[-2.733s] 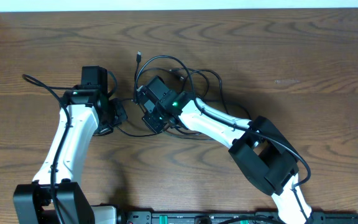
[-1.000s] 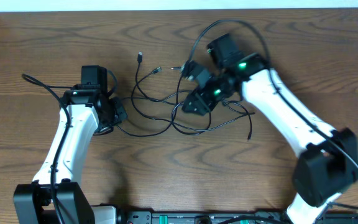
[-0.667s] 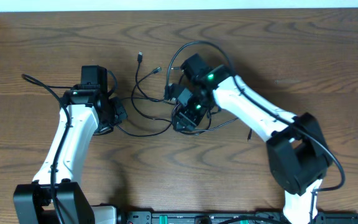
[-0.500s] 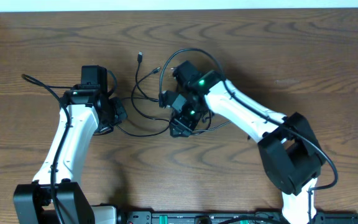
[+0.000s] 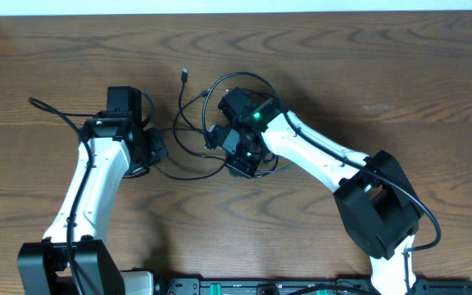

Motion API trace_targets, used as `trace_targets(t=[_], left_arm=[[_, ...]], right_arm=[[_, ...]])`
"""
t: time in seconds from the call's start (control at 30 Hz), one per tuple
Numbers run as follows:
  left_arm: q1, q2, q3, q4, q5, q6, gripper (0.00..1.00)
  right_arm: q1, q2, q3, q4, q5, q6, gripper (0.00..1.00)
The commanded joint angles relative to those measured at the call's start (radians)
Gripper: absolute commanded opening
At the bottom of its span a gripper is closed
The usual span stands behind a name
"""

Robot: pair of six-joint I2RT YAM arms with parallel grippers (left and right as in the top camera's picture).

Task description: Untangle cables

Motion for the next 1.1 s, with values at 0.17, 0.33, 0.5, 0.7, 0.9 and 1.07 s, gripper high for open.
trace_targets(t=[0.17,0.33,0.5,0.7,0.9,1.07], left_arm=[[0.005,-0.011,0.000,-0.003,-0.017,-0.005,0.07],[0.005,-0.011,0.000,-0.003,-0.017,-0.005,0.08],[0.005,-0.011,0.000,-0.003,-0.017,-0.005,0.07],[0.005,-0.011,0.000,-0.003,-0.017,-0.005,0.08],[0.005,-0.011,0.000,-0.003,-0.017,-0.005,0.07],[0.005,-0.011,0.000,-0.003,-0.017,-0.005,0.08]], right_arm=[[0.004,0.008,-0.011,0.030,0.140,0.101,0.01],[-0.018,-0.013,0.010,0.063,0.230,0.217,0.01],[-0.095,-0.101,0.066,0.097,0.246,0.346,0.01],[-0.250,-0.260,0.083,0.172,0.257,0.508,0.01],[-0.419,-0.376,0.083,0.218,0.382,0.560,0.01],[-0.559,-0.420,0.083,0.230,0.501,0.584,0.01]])
